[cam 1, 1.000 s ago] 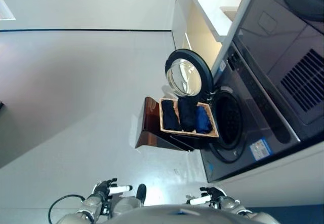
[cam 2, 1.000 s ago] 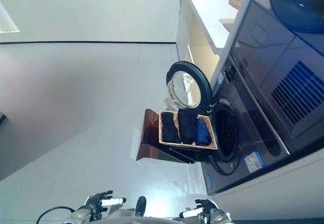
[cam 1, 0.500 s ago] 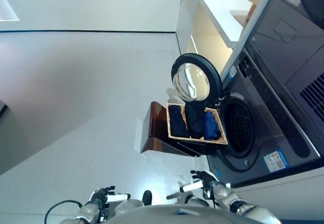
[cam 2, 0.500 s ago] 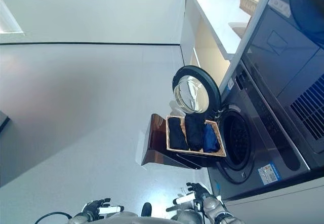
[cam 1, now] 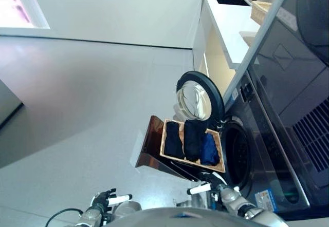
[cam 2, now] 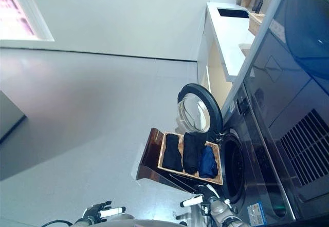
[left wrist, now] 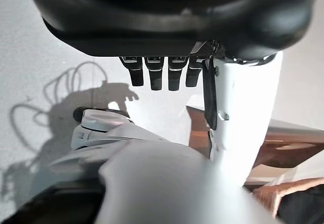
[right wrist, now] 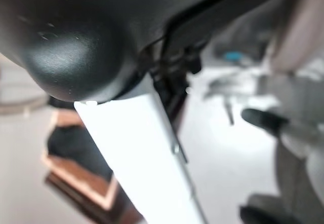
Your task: Pick up the clothes and place them into the washing machine
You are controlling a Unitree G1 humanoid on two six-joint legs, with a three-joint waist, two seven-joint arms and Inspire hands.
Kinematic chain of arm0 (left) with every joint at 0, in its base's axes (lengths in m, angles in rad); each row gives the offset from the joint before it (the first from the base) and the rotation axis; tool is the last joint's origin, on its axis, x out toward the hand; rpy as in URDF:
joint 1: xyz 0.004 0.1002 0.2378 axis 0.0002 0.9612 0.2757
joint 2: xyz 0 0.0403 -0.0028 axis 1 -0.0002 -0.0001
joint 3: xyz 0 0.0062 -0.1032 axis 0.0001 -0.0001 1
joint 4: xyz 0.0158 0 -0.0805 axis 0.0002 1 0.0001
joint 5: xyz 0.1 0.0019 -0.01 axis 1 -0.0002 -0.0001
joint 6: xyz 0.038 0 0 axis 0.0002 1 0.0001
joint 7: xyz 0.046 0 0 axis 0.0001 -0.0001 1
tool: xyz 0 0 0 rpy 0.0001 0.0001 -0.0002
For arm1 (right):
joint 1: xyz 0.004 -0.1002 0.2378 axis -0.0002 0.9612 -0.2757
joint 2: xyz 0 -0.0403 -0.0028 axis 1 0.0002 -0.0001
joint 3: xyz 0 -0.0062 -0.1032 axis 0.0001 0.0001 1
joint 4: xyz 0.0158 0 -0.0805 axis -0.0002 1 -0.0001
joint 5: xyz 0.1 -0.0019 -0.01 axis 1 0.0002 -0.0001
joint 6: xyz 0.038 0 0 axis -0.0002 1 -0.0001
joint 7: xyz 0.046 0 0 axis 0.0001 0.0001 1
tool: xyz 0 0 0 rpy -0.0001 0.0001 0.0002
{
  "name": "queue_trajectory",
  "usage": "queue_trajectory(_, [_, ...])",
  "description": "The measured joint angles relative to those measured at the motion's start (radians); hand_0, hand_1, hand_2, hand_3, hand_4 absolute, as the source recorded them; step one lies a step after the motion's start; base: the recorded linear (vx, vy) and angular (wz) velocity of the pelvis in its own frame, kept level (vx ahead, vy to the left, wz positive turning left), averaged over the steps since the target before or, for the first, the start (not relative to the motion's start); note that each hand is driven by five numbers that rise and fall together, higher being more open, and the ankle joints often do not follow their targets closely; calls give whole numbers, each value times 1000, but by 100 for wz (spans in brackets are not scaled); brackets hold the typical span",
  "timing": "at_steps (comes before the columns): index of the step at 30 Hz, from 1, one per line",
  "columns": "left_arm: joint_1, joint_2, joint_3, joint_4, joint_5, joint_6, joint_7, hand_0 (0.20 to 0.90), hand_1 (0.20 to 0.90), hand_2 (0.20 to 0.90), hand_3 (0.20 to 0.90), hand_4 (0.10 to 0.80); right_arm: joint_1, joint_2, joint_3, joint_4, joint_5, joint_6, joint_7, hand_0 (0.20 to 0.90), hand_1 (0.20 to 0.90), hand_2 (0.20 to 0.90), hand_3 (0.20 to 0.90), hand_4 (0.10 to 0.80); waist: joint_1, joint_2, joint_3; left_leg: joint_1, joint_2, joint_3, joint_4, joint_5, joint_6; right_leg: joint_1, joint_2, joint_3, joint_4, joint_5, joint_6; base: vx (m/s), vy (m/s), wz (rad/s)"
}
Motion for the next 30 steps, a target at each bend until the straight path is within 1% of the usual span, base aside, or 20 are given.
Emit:
queue_trajectory(1, [-9, 1, 3, 6, 0, 0, 1, 900, 900, 900, 900, 800, -5, -6, 0, 0, 7, 2, -1, 900, 900, 900, 900, 800, 1, -3, 9, -11, 14, 5, -52, 8, -12, -2, -3, 1, 0, -4, -3, 186, 58, 13])
queue_trajectory(3, [-10, -2, 3, 3, -6, -1, 4, 900, 900, 900, 900, 800, -10, -30, -1, -1, 7, 1, -3, 900, 900, 900, 900, 800, 6, 8, 17, -9, 46, 7, -209, 43, -57, -23, 2, 22, 1, -7, -1, 157, 70, -6])
queue_trajectory(5, [-13, -14, 4, -3, -10, 0, 9, 900, 900, 900, 900, 800, -17, -54, -2, -11, 12, 1, -13, 900, 900, 900, 900, 800, 26, 45, 22, 0, 62, 17, -285, 46, -59, -36, 13, 52, 0, -7, 2, 168, 133, -48])
queue_trajectory(6, [-8, -17, 9, -4, -10, 0, 10, 900, 900, 900, 900, 800, -26, -59, -4, -15, 19, 2, -23, 900, 900, 900, 900, 800, 33, 69, 24, 13, 64, 15, -290, 72, -21, -49, 20, 86, 0, -5, 6, 161, 139, -85])
queue_trajectory(7, [-2, -13, 23, -7, -11, 1, 12, 900, 900, 900, 900, 800, -32, -52, 2, -28, 24, 2, -23, 900, 900, 900, 900, 800, 41, 67, 25, 14, 52, 36, -288, 84, -9, -54, 7, 100, -2, -10, 14, 246, 225, -87])
queue_trajectory(8, [8, -12, 33, -11, -11, 0, 14, 900, 900, 900, 900, 800, -31, -45, 3, -40, 27, -2, -23, 900, 900, 900, 900, 800, 50, 70, 26, 13, 50, 49, -292, 96, 19, -52, 9, 100, 4, -18, 34, 192, 182, -54])
queue_trajectory(9, [5, -2, 39, -13, -9, 1, 15, 900, 900, 900, 900, 800, -34, -31, 2, -36, 27, 3, -21, 900, 900, 900, 900, 800, 50, 72, 24, 16, 58, 56, -296, 109, 33, -49, 17, 88, 56, -21, 33, 191, 184, -21])
queue_trajectory(10, [7, 6, 40, -16, -8, -1, 14, 900, 900, 900, 900, 800, -35, -21, 1, -32, 27, 7, -21, 900, 900, 900, 900, 800, 51, 68, 22, 23, 57, 57, -301, 109, 34, -48, 17, 81, 86, -31, 24, 177, 183, -28])
queue_trajectory(11, [13, 33, 42, -20, -8, 1, 16, 900, 900, 900, 900, 800, -40, 11, -1, -30, 26, 9, -22, 900, 900, 900, 900, 800, 56, 27, 1, 39, 34, 84, -314, 123, 41, -30, -5, 83, 83, -74, 70, 118, 128, -36])
queue_trajectory(13, [33, 36, 43, -7, -7, 10, 18, 900, 900, 900, 900, 800, -51, 21, 0, -31, 25, 7, -22, 900, 900, 900, 900, 800, 55, 35, 2, 43, 24, 87, -287, 140, 51, 17, -11, 83, 35, -54, 79, 141, 165, -25])
queue_trajectory(15, [40, 33, 38, -7, -7, 22, 20, 900, 900, 900, 900, 800, -62, 21, -1, -14, 20, 16, -28, 900, 900, 900, 900, 800, 57, 29, -11, 44, -7, 112, -263, 124, 70, 18, -44, 92, 35, -53, 88, 109, 194, -11])
queue_trajectory(17, [32, 36, 15, -25, -9, 21, 29, 900, 900, 900, 900, 800, -93, 24, 7, 4, -18, 24, -46, 900, 900, 900, 900, 800, 66, 14, -1, 25, -34, 135, -234, 103, 92, -30, -65, 108, 93, -77, 102, -15, 130, -20])
queue_trajectory(19, [27, 41, -12, -53, -10, 20, 30, 900, 900, 900, 900, 800, -125, 23, 30, 11, -47, 24, -57, 900, 900, 900, 900, 800, 65, 5, 9, 2, -39, 141, -216, 89, 112, -90, -88, 115, 185, -91, 124, -111, 80, -25])
queue_trajectory(21, [4, 56, -60, -80, -26, 19, 32, 900, 900, 900, 900, 800, -192, 24, 83, 17, -79, 35, -74, 900, 900, 900, 900, 800, 54, 9, 44, -24, -36, 153, -196, 86, 121, -164, -97, 89, 286, -81, 108, -88, 15, -24])
queue_trajectory(23, [-13, 79, -83, -125, -32, 5, 34, 900, 900, 900, 900, 800, -247, 34, 98, 45, -110, 42, -97, 900, 900, 900, 900, 800, 59, -26, 67, -37, -54, 177, -203, 95, 126, -171, -125, 31, 213, -75, 88, -87, -37, -20])
queue_trajectory(24, [-32, 82, -112, -137, -60, -7, 42, 900, 900, 900, 900, 800, -301, 40, 119, 88, -118, 50, -129, 900, 900, 900, 900, 800, 47, -27, 84, -71, -58, 167, -181, 91, 131, -179, -123, 39, 205, -57, 104, -160, -22, 9])
queue_trajectory(25, [-59, 79, -119, -141, -71, -11, 44, 900, 900, 900, 900, 800, -338, 37, 114, 110, -121, 59, -150, 900, 900, 900, 900, 800, 49, -22, 106, -96, -58, 159, -165, 93, 129, -194, -109, 55, 207, -59, 105, -182, -13, 29])
queue_trajectory(26, [-78, 76, -125, -145, -86, -17, 49, 900, 900, 900, 900, 800, -372, 33, 111, 128, -123, 68, -163, 900, 900, 900, 900, 800, 55, -8, 127, -122, -55, 150, -155, 96, 125, -212, -105, 69, 201, -60, 109, -227, 11, 21])
queue_trajectory(27, [-79, 71, -144, -190, -116, -33, 58, 900, 900, 900, 900, 800, -426, 18, 111, 156, -125, 70, -177, 900, 900, 900, 900, 800, 57, -1, 135, -165, -53, 146, -153, 100, 119, -249, -106, 48, 198, -59, 114, -206, 36, 16])
queue_trajectory(30, [-89, 35, -198, -221, -140, -43, 50, 900, 900, 900, 900, 800, -579, -49, 119, 205, -130, 87, -215, 900, 900, 900, 900, 800, 55, 76, 194, -235, -56, 134, -152, 134, 107, -306, -108, 28, 185, -29, 111, -101, 40, 11])
